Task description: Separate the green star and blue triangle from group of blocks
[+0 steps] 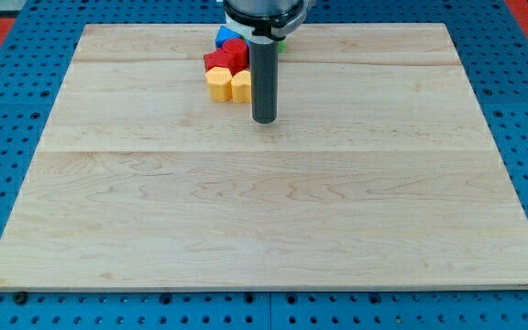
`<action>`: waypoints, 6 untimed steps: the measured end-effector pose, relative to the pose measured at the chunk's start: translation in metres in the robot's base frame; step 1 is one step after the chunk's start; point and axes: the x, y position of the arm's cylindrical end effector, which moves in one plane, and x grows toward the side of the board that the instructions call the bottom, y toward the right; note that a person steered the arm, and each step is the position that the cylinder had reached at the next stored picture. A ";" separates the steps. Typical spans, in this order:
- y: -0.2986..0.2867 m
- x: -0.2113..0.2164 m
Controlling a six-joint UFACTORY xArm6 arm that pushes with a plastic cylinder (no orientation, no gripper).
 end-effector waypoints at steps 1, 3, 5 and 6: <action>0.000 0.000; 0.058 -0.069; 0.087 -0.159; 0.102 -0.192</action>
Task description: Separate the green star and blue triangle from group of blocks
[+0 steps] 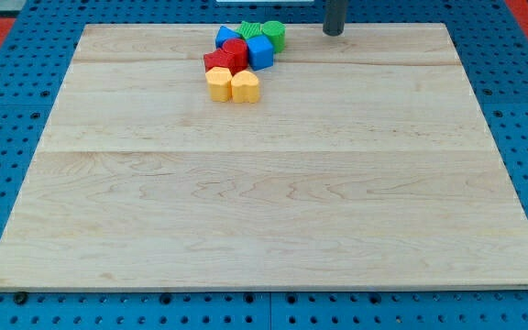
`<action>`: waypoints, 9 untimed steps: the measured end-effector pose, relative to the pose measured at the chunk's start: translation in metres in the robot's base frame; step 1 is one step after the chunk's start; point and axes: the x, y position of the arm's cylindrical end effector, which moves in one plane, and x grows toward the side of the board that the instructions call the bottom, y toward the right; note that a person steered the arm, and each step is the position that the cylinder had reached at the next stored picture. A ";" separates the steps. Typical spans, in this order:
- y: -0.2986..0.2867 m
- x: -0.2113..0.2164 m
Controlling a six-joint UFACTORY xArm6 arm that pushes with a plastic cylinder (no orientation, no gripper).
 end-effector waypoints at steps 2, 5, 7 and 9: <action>-0.086 0.014; -0.149 0.025; -0.239 0.026; -0.149 -0.003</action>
